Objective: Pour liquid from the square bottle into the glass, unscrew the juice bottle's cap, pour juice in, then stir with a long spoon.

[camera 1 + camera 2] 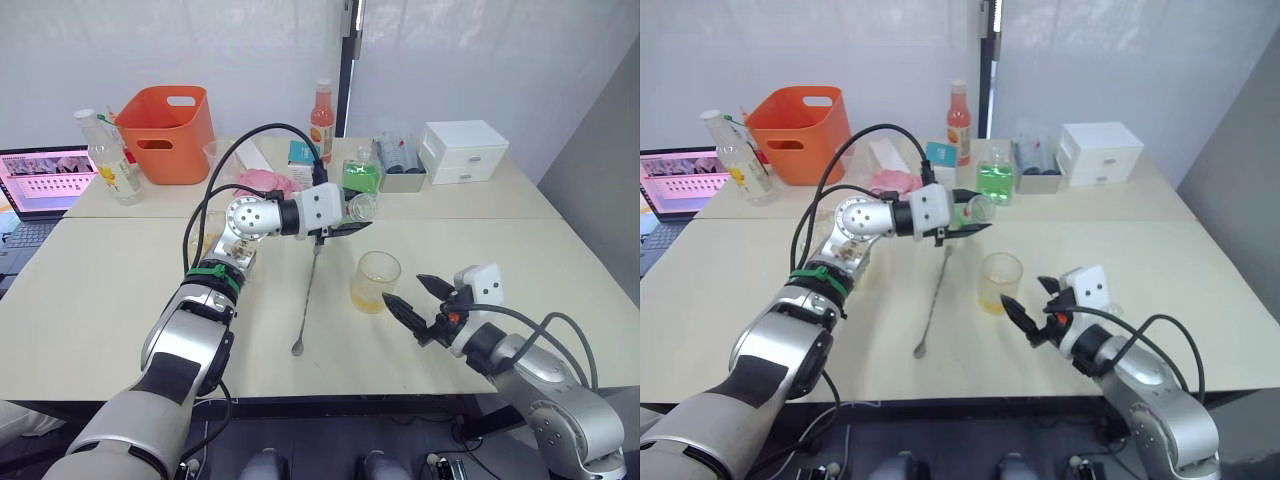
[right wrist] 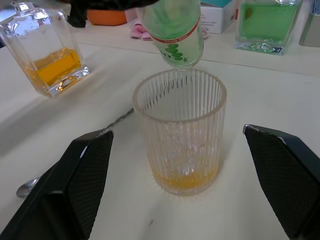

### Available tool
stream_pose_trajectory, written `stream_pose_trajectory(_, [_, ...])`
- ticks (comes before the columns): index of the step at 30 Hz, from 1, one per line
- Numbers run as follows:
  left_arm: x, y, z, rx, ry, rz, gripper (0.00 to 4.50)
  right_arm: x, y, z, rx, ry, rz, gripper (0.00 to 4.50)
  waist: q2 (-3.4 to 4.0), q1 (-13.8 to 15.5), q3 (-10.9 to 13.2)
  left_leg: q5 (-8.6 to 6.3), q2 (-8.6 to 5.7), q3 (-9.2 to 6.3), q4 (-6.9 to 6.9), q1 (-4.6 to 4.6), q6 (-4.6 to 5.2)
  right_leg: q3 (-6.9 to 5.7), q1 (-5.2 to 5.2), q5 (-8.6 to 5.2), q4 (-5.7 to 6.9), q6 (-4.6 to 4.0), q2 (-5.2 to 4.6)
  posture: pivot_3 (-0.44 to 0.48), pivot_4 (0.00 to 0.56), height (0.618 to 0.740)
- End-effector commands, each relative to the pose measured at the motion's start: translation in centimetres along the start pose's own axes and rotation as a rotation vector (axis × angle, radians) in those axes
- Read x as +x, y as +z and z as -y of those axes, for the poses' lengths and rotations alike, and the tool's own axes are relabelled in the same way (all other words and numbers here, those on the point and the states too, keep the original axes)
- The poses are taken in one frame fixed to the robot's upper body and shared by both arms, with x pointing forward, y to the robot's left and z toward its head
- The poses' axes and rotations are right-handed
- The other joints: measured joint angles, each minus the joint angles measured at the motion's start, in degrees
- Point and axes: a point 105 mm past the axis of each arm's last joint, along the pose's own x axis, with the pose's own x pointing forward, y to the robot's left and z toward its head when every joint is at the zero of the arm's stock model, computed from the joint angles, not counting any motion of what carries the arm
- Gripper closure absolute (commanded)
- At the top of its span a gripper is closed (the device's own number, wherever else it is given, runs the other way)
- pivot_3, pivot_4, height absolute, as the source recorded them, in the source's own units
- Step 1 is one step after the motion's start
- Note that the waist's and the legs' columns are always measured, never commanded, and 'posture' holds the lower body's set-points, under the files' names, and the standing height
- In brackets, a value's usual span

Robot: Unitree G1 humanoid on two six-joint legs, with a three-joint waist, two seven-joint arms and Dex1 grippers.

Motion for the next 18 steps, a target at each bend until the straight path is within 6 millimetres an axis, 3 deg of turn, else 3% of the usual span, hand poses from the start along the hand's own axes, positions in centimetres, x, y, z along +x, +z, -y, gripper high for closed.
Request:
stream_pose_trajectory(1, [0.5, 1.9, -1.7, 0.14, 0.079, 0.057, 2.79, 0.1, 0.7, -0.1, -0.018, -0.011, 0.026, 0.08, 0.0, 0.0, 0.0, 0.0, 0.0, 0.0, 0.0, 0.0, 0.0, -0.01, 0.0, 0.0, 0.0, 0.01, -0.01, 0.0, 0.15, 0.715])
stream_pose_trajectory(18, [1.9, 1.2, 0.8, 0.383, 0.086, 0.032, 2.79, 0.2, 0.8, -1.0, 0.006, -0.002, 0.033, 0.08, 0.0, 0.0, 0.0, 0.0, -0.02, 0.0, 0.01, -0.01, 0.0, -0.05, 0.0, 0.04, 0.03, 0.06, -0.03, 0.0, 0.15, 0.715])
